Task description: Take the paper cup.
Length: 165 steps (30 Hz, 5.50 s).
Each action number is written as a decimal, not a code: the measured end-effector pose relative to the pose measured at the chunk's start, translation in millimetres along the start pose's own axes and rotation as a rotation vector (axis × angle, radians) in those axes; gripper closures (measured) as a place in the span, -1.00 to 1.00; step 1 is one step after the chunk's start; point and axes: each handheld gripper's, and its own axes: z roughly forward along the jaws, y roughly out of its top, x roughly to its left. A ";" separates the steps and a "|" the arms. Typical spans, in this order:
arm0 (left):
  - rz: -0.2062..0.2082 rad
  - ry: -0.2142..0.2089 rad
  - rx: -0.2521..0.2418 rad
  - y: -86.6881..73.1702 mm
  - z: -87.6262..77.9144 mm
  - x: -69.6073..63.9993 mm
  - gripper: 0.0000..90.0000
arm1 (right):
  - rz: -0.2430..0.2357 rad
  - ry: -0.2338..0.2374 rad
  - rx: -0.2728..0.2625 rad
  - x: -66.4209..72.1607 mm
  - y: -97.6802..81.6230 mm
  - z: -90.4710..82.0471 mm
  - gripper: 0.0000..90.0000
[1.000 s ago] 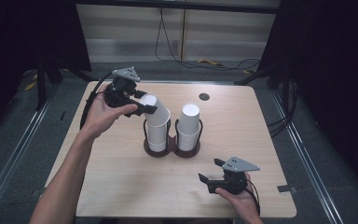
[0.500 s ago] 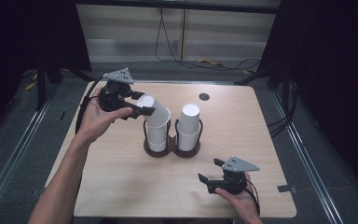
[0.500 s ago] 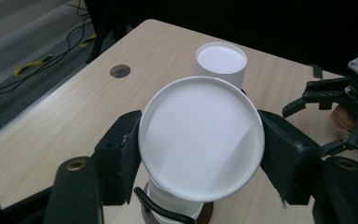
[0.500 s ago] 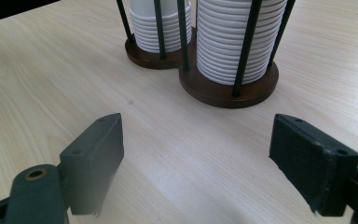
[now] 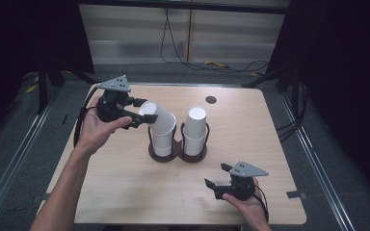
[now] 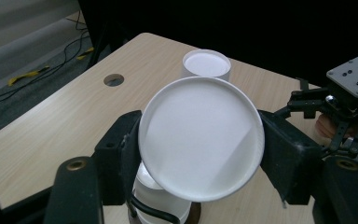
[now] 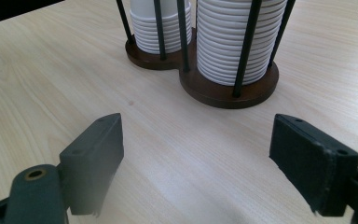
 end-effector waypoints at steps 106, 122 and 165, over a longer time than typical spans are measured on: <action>0.010 -0.273 0.002 -85.3 52.6 -70.7 -0.23 | -0.210 0.306 -0.115 49.8 44.6 52.1 -0.56; 0.011 -0.256 0.020 -87.9 59.4 -73.0 -0.48 | -0.199 0.320 -0.078 48.2 47.4 50.8 -0.54; 0.067 -0.201 0.079 -100.4 51.1 -60.3 -0.55 | -0.227 0.289 0.158 37.0 52.0 49.7 -0.51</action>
